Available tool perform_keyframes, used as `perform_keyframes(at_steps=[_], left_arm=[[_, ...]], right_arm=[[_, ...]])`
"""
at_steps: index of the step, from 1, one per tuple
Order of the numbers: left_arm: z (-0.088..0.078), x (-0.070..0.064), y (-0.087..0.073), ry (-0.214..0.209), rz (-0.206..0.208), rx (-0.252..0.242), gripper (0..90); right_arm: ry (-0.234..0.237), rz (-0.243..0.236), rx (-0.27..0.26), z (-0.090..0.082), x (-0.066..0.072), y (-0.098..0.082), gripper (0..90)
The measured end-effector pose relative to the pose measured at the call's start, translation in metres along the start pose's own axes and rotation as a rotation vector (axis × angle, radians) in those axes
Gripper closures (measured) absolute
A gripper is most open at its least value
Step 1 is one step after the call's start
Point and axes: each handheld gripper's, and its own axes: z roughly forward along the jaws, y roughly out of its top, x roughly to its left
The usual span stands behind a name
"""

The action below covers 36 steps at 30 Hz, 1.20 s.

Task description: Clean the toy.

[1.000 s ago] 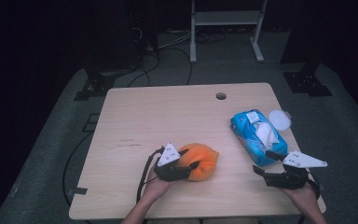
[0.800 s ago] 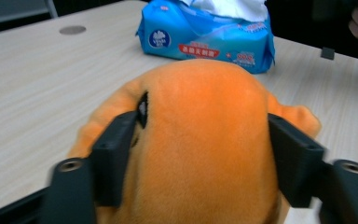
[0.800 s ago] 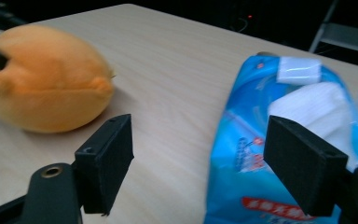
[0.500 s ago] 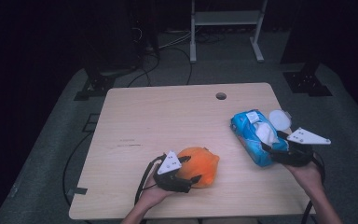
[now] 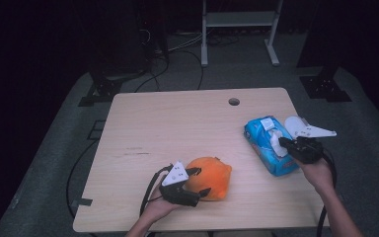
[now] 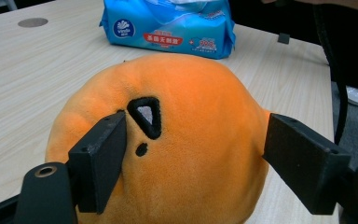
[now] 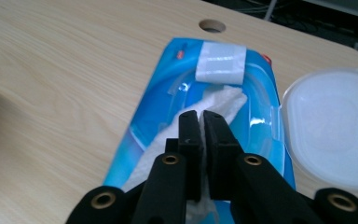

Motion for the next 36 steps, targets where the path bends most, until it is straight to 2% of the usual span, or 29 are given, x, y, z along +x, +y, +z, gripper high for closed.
perform_keyframes(at_steps=[3, 5, 7, 10, 11, 14, 15, 20, 21, 22, 25, 26, 27, 28, 30, 36], left_arm=[[0.0, 0.001, -0.001, 0.004, 0.001, 0.001, 21.7], [0.0, 0.001, -0.002, 0.013, 0.001, 0.002, 22.0], [0.0, 0.002, -0.003, 0.019, 0.007, -0.001, 22.3], [0.002, 0.003, -0.003, 0.024, 0.007, -0.003, 22.5], [0.002, 0.003, -0.003, 0.024, 0.007, -0.003, 22.6], [0.002, 0.004, -0.004, 0.023, 0.005, -0.008, 22.7], [0.002, 0.004, -0.004, 0.023, 0.005, -0.008, 22.7], [0.002, 0.004, -0.004, 0.03, 0.015, -0.004, 22.7], [0.003, 0.005, -0.004, 0.031, 0.016, -0.004, 22.7], [0.003, 0.005, -0.004, 0.031, 0.013, -0.006, 22.7], [0.003, 0.006, -0.004, 0.032, 0.018, -0.003, 22.8], [0.003, 0.006, -0.004, 0.032, 0.018, -0.003, 22.8], [0.003, 0.006, -0.004, 0.033, 0.019, -0.003, 22.8], [0.003, 0.006, -0.004, 0.032, 0.019, -0.002, 22.9], [0.003, 0.006, -0.004, 0.029, 0.019, -0.001, 22.9], [0.004, 0.008, -0.004, 0.03, 0.016, -0.005, 22.9]], right_arm=[[0.01, -0.012, -0.014, -0.006, 0.002, 0.005, 86.4], [0.046, -0.024, -0.05, -0.018, 0.005, 0.012, 86.6], [0.052, -0.025, -0.056, -0.021, 0.007, 0.014, 86.6], [0.078, -0.072, -0.082, -0.036, 0.019, 0.019, 86.8], [0.078, -0.072, -0.082, -0.036, 0.019, 0.019, 86.8], [0.127, -0.117, -0.128, -0.053, 0.036, 0.025, 86.8], [0.127, -0.117, -0.128, -0.053, 0.036, 0.025, 86.8], [0.21, -0.173, -0.17, -0.072, 0.064, 0.032, 86.8], [0.246, -0.202, -0.18, -0.078, 0.079, 0.034, 86.8], [0.262, -0.217, -0.184, -0.081, 0.086, 0.035, 86.8], [0.315, -0.266, -0.184, -0.085, 0.107, 0.035, 86.8], [0.315, -0.266, -0.184, -0.085, 0.107, 0.035, 86.8], [0.331, -0.279, -0.182, -0.086, 0.114, 0.035, 86.8], [0.361, -0.31, -0.169, -0.087, 0.128, 0.035, 86.8], [0.369, -0.322, -0.166, -0.088, 0.131, 0.035, 86.8], [0.475, -0.376, -0.152, -0.096, 0.16, 0.041, 86.8]])
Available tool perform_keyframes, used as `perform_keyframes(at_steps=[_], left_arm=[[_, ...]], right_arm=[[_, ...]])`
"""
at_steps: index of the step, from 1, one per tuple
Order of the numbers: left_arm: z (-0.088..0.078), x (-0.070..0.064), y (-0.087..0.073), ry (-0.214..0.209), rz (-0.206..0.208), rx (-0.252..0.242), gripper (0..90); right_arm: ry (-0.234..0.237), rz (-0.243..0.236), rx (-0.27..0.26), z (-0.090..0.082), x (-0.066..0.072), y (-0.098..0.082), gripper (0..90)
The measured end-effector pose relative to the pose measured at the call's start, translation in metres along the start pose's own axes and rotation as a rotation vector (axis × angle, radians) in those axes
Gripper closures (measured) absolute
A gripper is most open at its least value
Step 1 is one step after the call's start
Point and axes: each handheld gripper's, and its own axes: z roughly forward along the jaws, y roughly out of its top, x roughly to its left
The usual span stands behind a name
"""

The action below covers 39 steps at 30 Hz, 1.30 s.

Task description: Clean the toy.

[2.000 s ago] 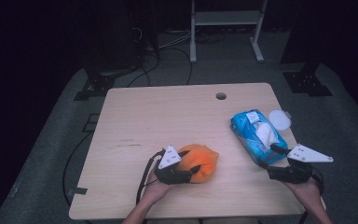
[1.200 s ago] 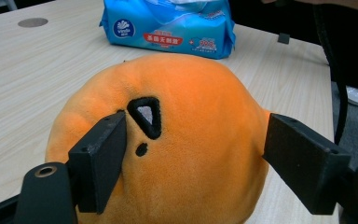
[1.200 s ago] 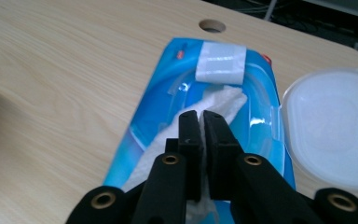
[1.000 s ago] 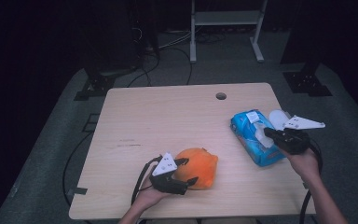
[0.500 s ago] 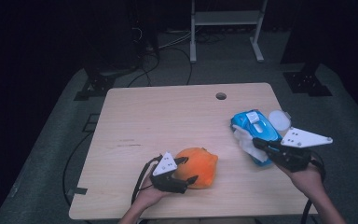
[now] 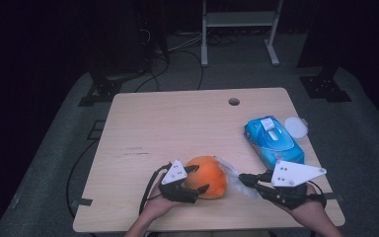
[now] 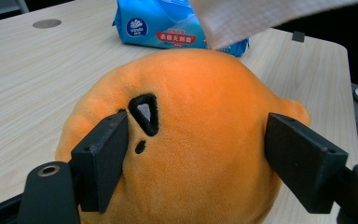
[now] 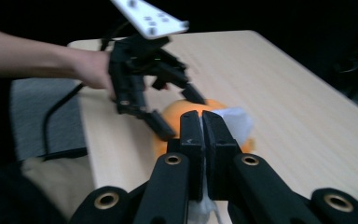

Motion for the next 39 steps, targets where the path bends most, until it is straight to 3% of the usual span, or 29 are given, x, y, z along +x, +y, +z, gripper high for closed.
perform_keyframes(at_steps=[1, 2, 5, 7, 8, 11, 15, 18, 21, 22, 25, 32, 34, 36, 37, 39], left_arm=[[0.0, 0.0, 0.0, 0.0, 0.0, 0.0, 22.8], [0.0, 0.0, 0.0, 0.001, 0.0, -0.002, 22.8], [0.0, -0.001, 0.0, 0.001, 0.003, 0.0, 22.8], [0.0, -0.001, 0.0, -0.001, 0.004, -0.001, 22.8], [0.0, 0.0, 0.0, -0.001, 0.005, 0.0, 22.8], [0.0, 0.0, 0.0, -0.003, 0.008, -0.003, 22.8], [0.0, 0.0, -0.001, -0.01, 0.005, -0.005, 22.7], [0.001, 0.0, 0.0, -0.014, 0.007, -0.001, 22.7], [0.001, 0.0, 0.0, -0.015, 0.015, 0.004, 22.8], [0.001, -0.001, 0.0, -0.024, 0.03, 0.009, 22.8], [0.001, -0.001, 0.0, -0.047, 0.062, 0.024, 22.9], [0.0, -0.001, 0.0, -0.083, 0.078, 0.052, 22.7], [-0.004, 0.002, 0.005, -0.111, 0.086, 0.051, 19.1], [-0.008, 0.005, 0.008, -0.121, 0.087, 0.042, 14.9], [-0.012, 0.011, 0.014, -0.148, 0.065, 0.017, 12.1], [-0.011, 0.018, 0.018, -0.152, 0.053, 0.008, 8.4]], right_arm=[[0.0, 0.0, 0.0, 0.0, 0.0, 0.0, 86.8], [0.032, -0.007, 0.013, 0.005, 0.003, 0.002, 86.8], [0.044, -0.018, 0.038, 0.012, 0.004, 0.002, 86.7], [0.094, 0.006, 0.071, 0.03, -0.002, -0.004, 86.7], [0.094, 0.006, 0.071, 0.03, -0.002, -0.004, 86.7], [0.132, 0.017, 0.093, 0.058, -0.019, -0.019, 86.5], [0.099, 0.035, 0.108, 0.078, -0.034, -0.033, 85.8], [0.106, 0.047, 0.084, 0.089, -0.04, -0.042, 70.0], [0.109, 0.025, 0.093, 0.094, -0.038, -0.042, 63.4], [0.099, -0.01, 0.1, 0.099, -0.035, -0.042, 54.7], [0.093, -0.016, 0.093, 0.105, -0.035, -0.041, 47.6], [0.116, 0.032, 0.065, 0.117, -0.039, -0.051, 51.0], [0.133, 0.036, 0.075, 0.119, -0.038, -0.056, 62.3], [0.133, 0.027, 0.079, 0.117, -0.036, -0.058, 67.1], [0.134, 0.025, 0.081, 0.116, -0.036, -0.058, 68.7], [0.141, 0.008, 0.081, 0.116, -0.035, -0.058, 70.6]])
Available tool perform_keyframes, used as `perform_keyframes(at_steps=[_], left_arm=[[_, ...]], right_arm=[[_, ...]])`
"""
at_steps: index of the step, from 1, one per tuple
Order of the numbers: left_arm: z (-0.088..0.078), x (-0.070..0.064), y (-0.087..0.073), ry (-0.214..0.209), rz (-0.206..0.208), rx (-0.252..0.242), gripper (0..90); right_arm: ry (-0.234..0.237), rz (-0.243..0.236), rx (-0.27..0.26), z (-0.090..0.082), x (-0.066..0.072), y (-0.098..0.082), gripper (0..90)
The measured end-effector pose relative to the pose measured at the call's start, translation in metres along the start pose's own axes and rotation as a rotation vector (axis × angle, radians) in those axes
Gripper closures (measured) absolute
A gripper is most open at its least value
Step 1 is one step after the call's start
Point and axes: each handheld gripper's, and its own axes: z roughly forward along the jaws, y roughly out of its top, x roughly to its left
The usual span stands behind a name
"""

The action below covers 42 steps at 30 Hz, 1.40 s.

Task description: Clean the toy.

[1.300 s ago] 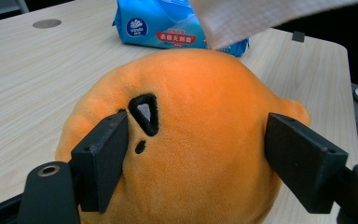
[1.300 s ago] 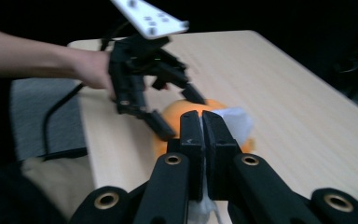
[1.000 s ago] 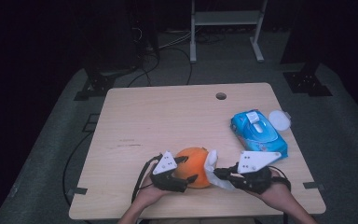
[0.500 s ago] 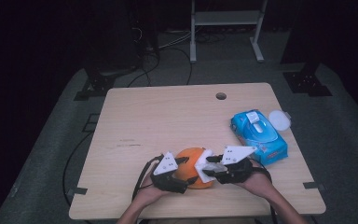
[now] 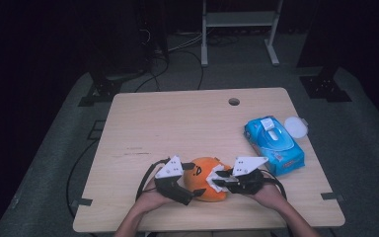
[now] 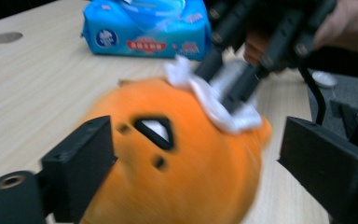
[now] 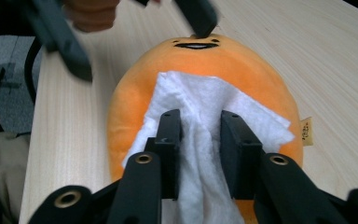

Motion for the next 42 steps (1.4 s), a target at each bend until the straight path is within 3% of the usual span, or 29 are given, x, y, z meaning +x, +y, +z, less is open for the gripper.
perform_keyframes(at_steps=[2, 5, 7, 11, 18, 21, 24, 25, 26, 27, 29, 30, 33, 35, 36, 39, 40, 41, 42], left_arm=[[0.002, 0.004, 0.001, 0.004, -0.001, 0.005, 7.6], [0.011, 0.017, -0.001, -0.007, -0.008, 0.054, 8.6], [0.015, 0.018, -0.006, -0.003, 0.004, 0.071, 21.9], [0.014, 0.014, -0.01, 0.013, -0.027, 0.079, 27.3], [0.016, 0.013, -0.012, 0.044, -0.06, 0.066, 26.8], [0.017, 0.016, -0.014, 0.07, -0.108, 0.054, 26.9], [0.019, 0.016, -0.013, 0.09, -0.114, 0.052, 26.8], [0.02, 0.015, -0.012, 0.101, -0.125, 0.053, 26.6], [0.02, 0.015, -0.012, 0.101, -0.125, 0.053, 26.2], [0.019, 0.014, -0.012, 0.094, -0.131, 0.052, 25.2], [0.014, 0.013, -0.011, 0.049, -0.121, 0.063, 24.2], [0.012, 0.012, -0.012, 0.033, -0.115, 0.066, 21.8], [0.005, 0.012, -0.015, -0.026, -0.116, 0.073, 21.3], [0.001, 0.012, -0.015, -0.053, -0.103, 0.083, 20.5], [0.001, 0.012, -0.016, -0.056, -0.095, 0.085, 20.8], [0.006, 0.01, -0.017, -0.013, -0.071, 0.104, 21.1], [0.008, 0.012, -0.018, 0.007, -0.062, 0.102, 22.7], [0.008, 0.012, -0.018, 0.007, -0.062, 0.102, 24.4], [0.008, 0.014, -0.018, 0.015, -0.067, 0.097, 27.0]], right_arm=[[0.007, -0.006, 0.002, 0.0, 0.001, 0.0, 71.1], [0.016, -0.029, 0.008, 0.001, 0.002, 0.001, 72.2], [0.009, -0.039, 0.011, -0.003, -0.001, 0.001, 74.0], [0.025, -0.002, 0.0, -0.01, -0.002, -0.003, 77.8], [-0.004, -0.011, 0.009, -0.025, 0.003, -0.006, 83.9], [0.006, 0.0, 0.006, -0.028, 0.008, -0.01, 84.0], [-0.007, -0.023, 0.01, -0.027, 0.015, -0.009, 84.0], [-0.046, -0.049, 0.025, -0.021, 0.017, -0.004, 84.1], [-0.046, -0.049, 0.025, -0.021, 0.017, -0.004, 84.1], [-0.074, -0.043, 0.04, -0.016, 0.015, -0.004, 84.2], [-0.08, -0.036, 0.046, -0.015, 0.014, -0.005, 84.2], [-0.071, 0.004, 0.038, -0.012, 0.009, -0.007, 83.3], [-0.081, 0.017, 0.026, -0.013, 0.007, -0.008, 80.9], [-0.076, 0.024, 0.001, -0.013, 0.006, -0.007, 74.5], [-0.088, 0.055, -0.017, -0.011, 0.003, -0.007, 71.0], [-0.072, 0.082, -0.029, -0.007, -0.001, -0.007, 71.1], [-0.061, 0.118, -0.036, -0.002, -0.006, -0.009, 73.5], [-0.061, 0.118, -0.036, -0.002, -0.006, -0.009, 73.5], [-0.075, 0.114, -0.022, 0.0, -0.008, -0.01, 81.1]])
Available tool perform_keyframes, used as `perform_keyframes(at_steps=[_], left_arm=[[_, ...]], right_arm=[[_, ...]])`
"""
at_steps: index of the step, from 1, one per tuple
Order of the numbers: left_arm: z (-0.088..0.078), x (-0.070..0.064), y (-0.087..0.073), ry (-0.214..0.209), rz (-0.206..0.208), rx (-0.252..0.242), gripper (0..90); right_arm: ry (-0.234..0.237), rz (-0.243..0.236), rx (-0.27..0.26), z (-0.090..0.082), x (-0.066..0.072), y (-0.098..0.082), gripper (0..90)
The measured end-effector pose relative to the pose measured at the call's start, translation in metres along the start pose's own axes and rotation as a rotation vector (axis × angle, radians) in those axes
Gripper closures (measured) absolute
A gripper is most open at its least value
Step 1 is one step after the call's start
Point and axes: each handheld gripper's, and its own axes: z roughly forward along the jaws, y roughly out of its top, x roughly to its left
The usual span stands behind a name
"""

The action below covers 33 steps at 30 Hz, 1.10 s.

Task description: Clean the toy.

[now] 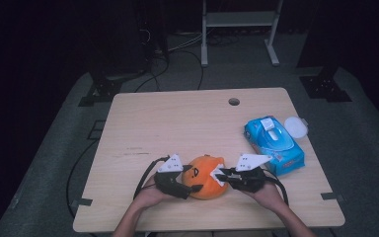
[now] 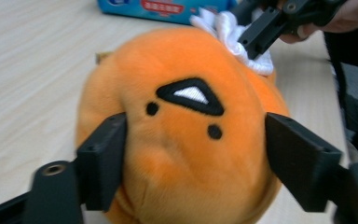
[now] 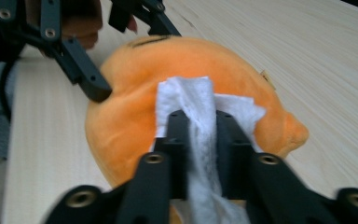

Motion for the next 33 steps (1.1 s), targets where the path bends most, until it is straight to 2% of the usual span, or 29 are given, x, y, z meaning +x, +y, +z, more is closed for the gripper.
perform_keyframes(at_steps=[1, 3, 4, 8, 11, 12, 13, 14, 15, 18, 23, 27, 28, 29, 30, 33], left_arm=[[0.0, 0.004, 0.0, 0.014, -0.025, -0.008, 28.2], [0.001, 0.006, 0.0, 0.015, -0.038, -0.016, 29.0], [0.001, 0.007, 0.0, 0.018, -0.048, -0.018, 29.4], [0.002, 0.007, 0.001, 0.027, -0.057, -0.02, 29.3], [0.004, 0.007, 0.002, 0.043, -0.059, -0.027, 29.0], [0.006, 0.007, 0.002, 0.054, -0.065, -0.035, 28.6], [0.008, 0.007, 0.003, 0.075, -0.077, -0.039, 28.6], [0.008, 0.007, 0.003, 0.075, -0.077, -0.039, 28.5], [0.007, 0.007, 0.003, 0.088, -0.079, -0.037, 28.6], [0.007, 0.009, 0.002, 0.081, -0.089, -0.048, 28.8], [0.008, 0.01, 0.004, 0.076, -0.109, -0.051, 28.7], [0.011, 0.01, 0.006, 0.087, -0.117, -0.063, 28.2], [0.012, 0.01, 0.006, 0.087, -0.121, -0.061, 28.0], [0.011, 0.01, 0.006, 0.086, -0.114, -0.056, 26.4], [0.008, 0.011, 0.006, 0.066, -0.114, -0.058, 23.8], [0.001, 0.014, 0.006, 0.014, -0.143, -0.089, 17.7]], right_arm=[[-0.009, -0.008, 0.01, -0.001, -0.001, 0.0, 83.0], [-0.014, -0.009, 0.015, -0.002, -0.002, 0.001, 84.0], [-0.015, 0.005, 0.017, -0.005, -0.005, 0.001, 84.5], [-0.049, -0.007, 0.04, -0.018, -0.007, -0.003, 84.9], [-0.044, -0.021, 0.028, -0.024, 0.002, -0.001, 85.0], [-0.025, -0.048, 0.014, -0.019, 0.01, 0.005, 84.9], [-0.004, -0.057, 0.008, -0.015, 0.014, 0.008, 84.9], [-0.004, -0.057, 0.008, -0.015, 0.014, 0.008, 84.9], [-0.014, -0.095, 0.026, -0.009, 0.019, 0.012, 84.9], [-0.013, -0.09, 0.027, -0.011, 0.016, 0.012, 84.9], [-0.072, -0.059, 0.059, -0.027, 0.004, -0.003, 84.9], [-0.037, -0.064, 0.033, -0.024, 0.01, 0.003, 84.9], [-0.007, -0.079, 0.025, -0.019, 0.015, 0.007, 84.9], [-0.013, -0.114, 0.049, -0.011, 0.02, 0.01, 84.9], [-0.013, -0.121, 0.054, -0.01, 0.019, 0.01, 84.9], [-0.016, -0.093, 0.056, -0.013, 0.013, 0.006, 84.9]])
